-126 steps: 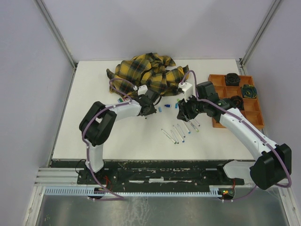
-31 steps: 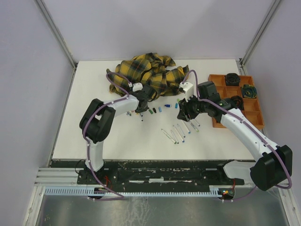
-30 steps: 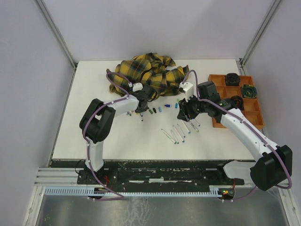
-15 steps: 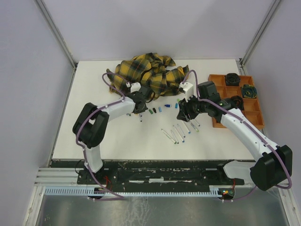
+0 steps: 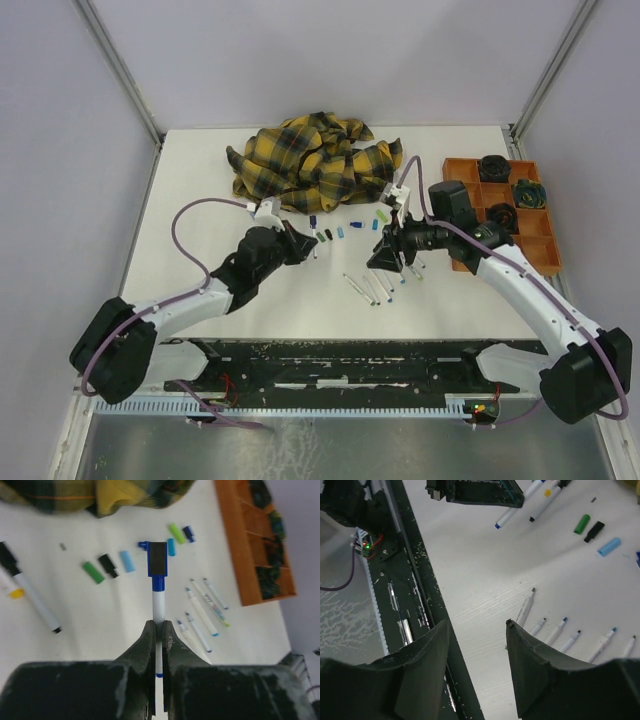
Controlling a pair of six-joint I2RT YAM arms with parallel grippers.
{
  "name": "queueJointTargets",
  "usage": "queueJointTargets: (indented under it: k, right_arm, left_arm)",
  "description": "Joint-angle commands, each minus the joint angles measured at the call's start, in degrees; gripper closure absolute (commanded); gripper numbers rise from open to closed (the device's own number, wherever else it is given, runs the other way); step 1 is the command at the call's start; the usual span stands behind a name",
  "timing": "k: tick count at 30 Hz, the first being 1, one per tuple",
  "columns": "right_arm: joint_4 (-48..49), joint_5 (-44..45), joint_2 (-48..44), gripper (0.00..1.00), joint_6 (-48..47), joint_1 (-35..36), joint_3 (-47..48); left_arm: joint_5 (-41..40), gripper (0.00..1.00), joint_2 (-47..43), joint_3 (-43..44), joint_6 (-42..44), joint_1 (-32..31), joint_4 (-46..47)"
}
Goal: Open the pen caps
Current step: Pick up the pen from the center of the board.
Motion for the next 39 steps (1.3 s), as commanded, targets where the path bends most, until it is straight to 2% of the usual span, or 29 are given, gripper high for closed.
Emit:
queueJointTargets:
  k: [1,7,11,16,23,27,34,38,39]
  right_arm:
    - [12.2,-13.8,-2.7,0.42,3.8,-0.3,-3.8]
    - [33.5,-17.5,-4.7,0.28,16.8,-0.3,-12.4]
    - [44.7,-17.7,-5.1,0.23,25.2,-0.3,-16.0]
    - [49.7,-17.5,-3.6,0.22,32.8,-0.3,-16.5]
    - [54.2,-17.7,-4.1,0.20,37.5,-0.2,-17.8]
    - [54.3,-17.6,-3.8,0.23,38.3,-0.2,-17.8]
    - [53.9,-18.4,-3.8,0.36,38.0,0.1,-17.8]
    - [53.9,-19.0,-3.8,0.50,37.4,0.2,-17.7]
    - [53.8,-19.1,-3.8,0.57,37.3,0.2,-17.6]
  left_arm:
    - [8.3,0.97,-5.6,-5.5,1.9,-2.9,28.9]
    - [5.5,0.97,-6.7,-10.2,2.3,-8.5,48.6]
    - [3.8,0.97,-5.0,-9.6,5.3,-12.6,54.3]
    - [1.9,0.97,-2.5,-8.4,10.1,-16.7,58.7]
    - [0.6,0.97,0.4,-7.2,11.1,-18.9,61.7]
    - [0.6,0.97,1.4,-6.8,11.0,-19.7,62.2]
    - [0.7,0.97,2.8,-6.2,11.0,-20.6,63.2]
    - [1.0,0.97,3.8,-5.9,10.9,-20.9,63.6]
    - [1.1,0.97,4.0,-5.8,10.9,-20.9,63.8]
